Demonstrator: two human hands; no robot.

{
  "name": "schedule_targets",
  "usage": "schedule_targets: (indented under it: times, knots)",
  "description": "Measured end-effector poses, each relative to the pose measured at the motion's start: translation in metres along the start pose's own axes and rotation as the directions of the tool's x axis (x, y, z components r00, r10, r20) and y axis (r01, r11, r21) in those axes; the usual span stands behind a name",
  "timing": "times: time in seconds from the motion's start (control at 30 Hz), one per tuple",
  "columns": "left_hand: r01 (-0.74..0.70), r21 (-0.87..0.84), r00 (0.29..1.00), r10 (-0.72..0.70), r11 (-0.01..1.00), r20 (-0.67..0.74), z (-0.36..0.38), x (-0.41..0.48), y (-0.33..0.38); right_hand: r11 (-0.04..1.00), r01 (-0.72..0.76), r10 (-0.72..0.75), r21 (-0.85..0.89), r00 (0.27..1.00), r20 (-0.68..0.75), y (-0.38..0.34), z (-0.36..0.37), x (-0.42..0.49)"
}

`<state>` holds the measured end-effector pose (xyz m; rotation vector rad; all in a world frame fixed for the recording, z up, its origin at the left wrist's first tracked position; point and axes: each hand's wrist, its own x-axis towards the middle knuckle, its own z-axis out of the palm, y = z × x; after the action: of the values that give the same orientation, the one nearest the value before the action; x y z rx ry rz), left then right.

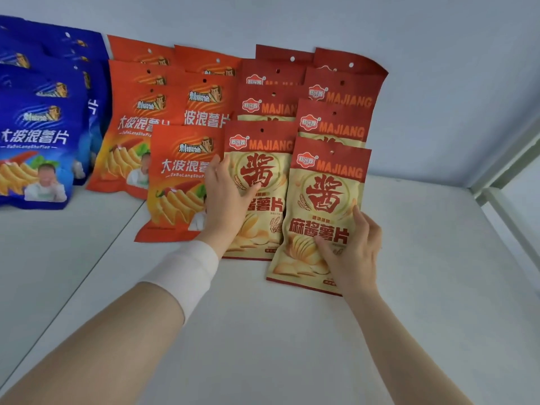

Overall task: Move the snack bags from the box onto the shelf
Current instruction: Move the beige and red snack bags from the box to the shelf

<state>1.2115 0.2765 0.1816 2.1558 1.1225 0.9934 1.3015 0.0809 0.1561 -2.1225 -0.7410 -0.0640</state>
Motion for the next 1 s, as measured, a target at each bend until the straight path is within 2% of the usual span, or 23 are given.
schedule_targets:
  times: [0.1,0.17,0.27,0.33,0.43,0.53,0.6,0.77,1.0]
  knots:
    - [-0.174,0.134,0.985,0.171,0.976,0.032,-0.012,-0.001,0.007,0.988,0.023,-0.025,-0.155,1.000,-0.014,-0.009,-0.005,-0.001]
    - [-0.301,0.244,0.954,0.291,0.922,0.076,-0.024,0.001,0.013,0.968,0.043,-0.048,-0.248,0.999,-0.013,-0.017,-0.012,0.002]
    - [-0.439,0.435,0.897,0.412,0.786,0.160,-0.060,-0.015,0.021,0.917,0.160,-0.144,-0.364,0.987,0.070,-0.042,-0.026,-0.008]
    - [-0.498,0.553,0.865,0.424,0.668,0.268,-0.091,-0.035,0.025,0.869,0.260,-0.210,-0.422,0.964,0.162,-0.061,-0.032,-0.022]
    - [-0.502,0.698,0.864,0.327,0.511,0.382,-0.143,-0.082,0.017,0.765,0.437,-0.302,-0.473,0.892,0.335,-0.087,-0.032,-0.059]
    - [-0.423,0.787,0.905,0.161,0.450,0.395,-0.197,-0.137,-0.002,0.643,0.587,-0.349,-0.493,0.797,0.494,-0.111,-0.025,-0.111]
    - [-0.372,0.833,0.920,0.042,0.410,0.390,-0.234,-0.174,-0.017,0.604,0.654,-0.366,-0.455,0.736,0.570,-0.130,-0.018,-0.148]
    - [-0.212,0.918,0.945,-0.168,0.335,0.279,-0.336,-0.261,-0.066,0.482,0.818,-0.475,-0.316,0.546,0.690,-0.189,0.009,-0.241]
    - [0.061,0.946,0.922,-0.380,0.319,0.069,-0.472,-0.395,-0.160,0.267,0.943,-0.563,-0.197,0.319,0.763,-0.283,0.070,-0.389]
